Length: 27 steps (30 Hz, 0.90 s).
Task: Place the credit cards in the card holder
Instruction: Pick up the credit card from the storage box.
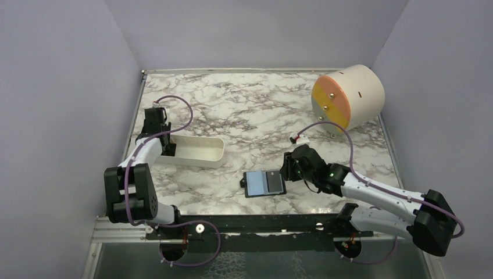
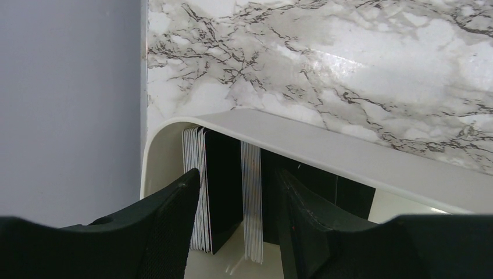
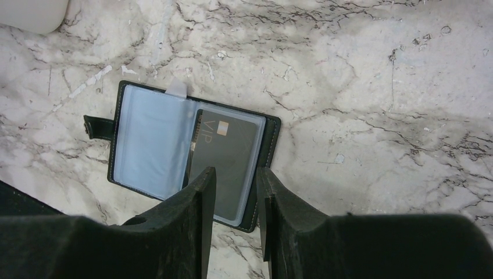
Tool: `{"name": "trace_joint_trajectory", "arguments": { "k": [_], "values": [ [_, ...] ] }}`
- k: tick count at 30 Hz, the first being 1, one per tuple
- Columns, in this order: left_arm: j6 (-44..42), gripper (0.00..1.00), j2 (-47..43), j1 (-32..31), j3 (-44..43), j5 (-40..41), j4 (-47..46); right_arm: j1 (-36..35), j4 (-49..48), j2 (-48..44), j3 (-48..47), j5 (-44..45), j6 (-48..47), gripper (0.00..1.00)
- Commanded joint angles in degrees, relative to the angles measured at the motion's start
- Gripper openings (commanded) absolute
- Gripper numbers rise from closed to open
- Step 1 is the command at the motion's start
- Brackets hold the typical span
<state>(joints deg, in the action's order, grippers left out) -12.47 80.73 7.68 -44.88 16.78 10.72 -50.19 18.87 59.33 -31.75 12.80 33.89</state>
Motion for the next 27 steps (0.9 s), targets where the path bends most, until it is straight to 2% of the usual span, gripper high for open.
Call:
{"name": "trace_joint_trajectory", "arguments": {
  "k": [1, 14, 27],
  "values": [
    [-1.5, 0.52, 1.3, 0.5, -1.4, 3.4, -1.2, -0.3, -1.3, -1.2, 0.2, 1.3, -0.9, 0.33],
    [-2.0, 0.49, 1.4, 1.6, -0.9, 8.9, -3.0, -0.3, -1.1, -3.1, 1.2, 1.9, -1.1, 0.33],
    [-1.7, 0.47, 3.3, 3.0, -1.2, 7.5, -2.6, -0.3, -1.7, -3.0, 1.4, 1.7, -1.7, 0.33]
  ]
}}
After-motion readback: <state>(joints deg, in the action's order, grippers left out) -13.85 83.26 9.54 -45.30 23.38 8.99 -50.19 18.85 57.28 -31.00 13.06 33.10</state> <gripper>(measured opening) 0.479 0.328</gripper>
